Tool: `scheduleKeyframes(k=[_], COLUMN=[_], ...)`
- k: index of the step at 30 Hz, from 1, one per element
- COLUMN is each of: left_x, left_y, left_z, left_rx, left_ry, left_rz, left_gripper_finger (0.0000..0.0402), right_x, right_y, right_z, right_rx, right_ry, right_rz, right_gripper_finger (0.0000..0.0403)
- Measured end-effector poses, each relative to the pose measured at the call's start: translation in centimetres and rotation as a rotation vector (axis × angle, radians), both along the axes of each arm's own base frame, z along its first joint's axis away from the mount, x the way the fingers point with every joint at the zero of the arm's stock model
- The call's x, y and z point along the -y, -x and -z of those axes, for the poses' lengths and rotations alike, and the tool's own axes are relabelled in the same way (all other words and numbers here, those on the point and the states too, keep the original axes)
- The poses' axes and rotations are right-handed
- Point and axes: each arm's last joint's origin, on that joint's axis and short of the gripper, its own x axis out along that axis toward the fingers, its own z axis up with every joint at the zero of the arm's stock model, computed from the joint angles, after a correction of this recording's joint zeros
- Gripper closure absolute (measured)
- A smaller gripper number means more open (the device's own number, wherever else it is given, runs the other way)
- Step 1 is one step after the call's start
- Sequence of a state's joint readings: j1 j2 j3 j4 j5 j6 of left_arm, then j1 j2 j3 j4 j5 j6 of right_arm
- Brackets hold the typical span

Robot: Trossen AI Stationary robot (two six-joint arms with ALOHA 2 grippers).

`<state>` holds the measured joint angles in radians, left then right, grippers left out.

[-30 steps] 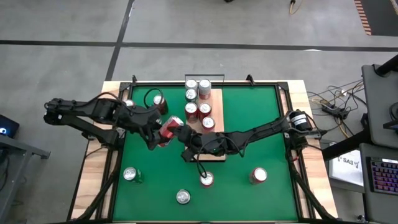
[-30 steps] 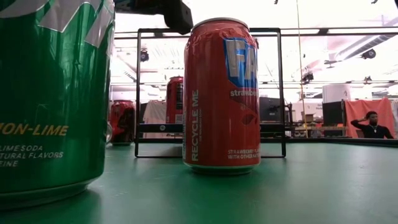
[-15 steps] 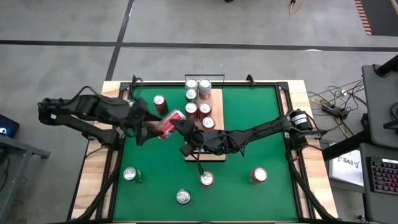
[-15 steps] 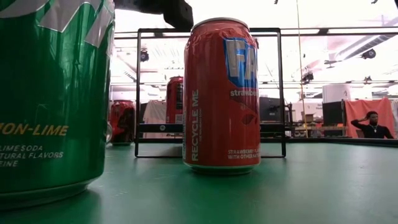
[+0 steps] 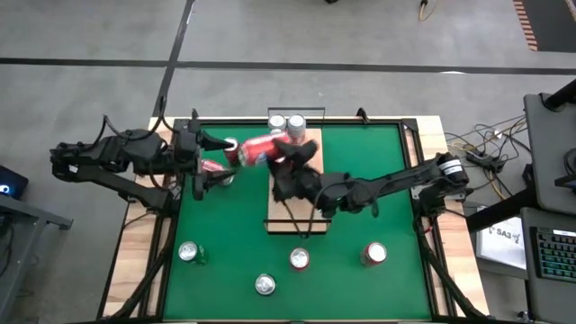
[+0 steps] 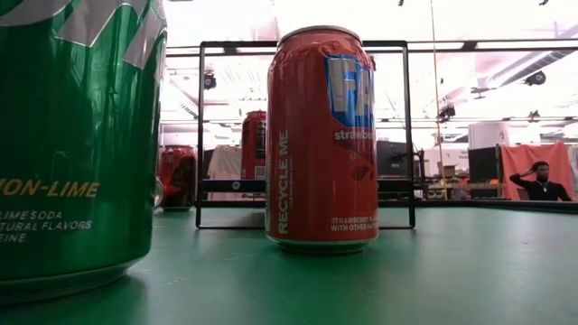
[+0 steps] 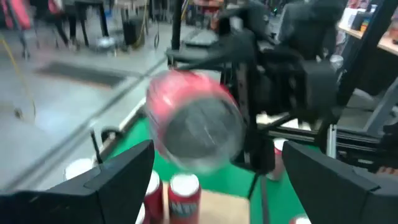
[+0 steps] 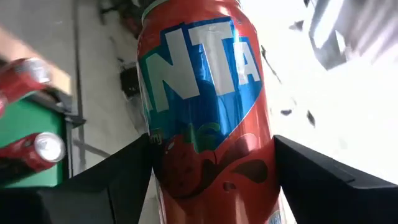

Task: Place canned beverage on shelf
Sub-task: Put the orange soda can on the shelf and aligned with the other orange soda can

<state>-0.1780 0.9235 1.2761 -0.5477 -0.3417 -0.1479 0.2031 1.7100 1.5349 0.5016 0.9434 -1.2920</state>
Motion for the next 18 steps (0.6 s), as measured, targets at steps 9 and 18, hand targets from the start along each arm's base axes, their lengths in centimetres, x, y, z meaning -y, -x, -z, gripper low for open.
scheduleKeyframes(k=[9,18], left_x=[0.4,0.9], left_y=[-2.5,-4.9], left_z=[2.8,7.4], left_rx=[0.080,0.253], left_ry=[-0.152,-0.229], left_rz=[0.023,0.027], left_gripper_finger=[0.0065,0.0064], right_x=[1.2,2.6], right_y=[5.1,11.8], right_z=[-4.9,-6.7], right_rx=[0.188,0.259], right_ry=[-0.214,-0.671], right_rz=[0.089,-0.133], right_gripper_finger=[0.0117,0.0117])
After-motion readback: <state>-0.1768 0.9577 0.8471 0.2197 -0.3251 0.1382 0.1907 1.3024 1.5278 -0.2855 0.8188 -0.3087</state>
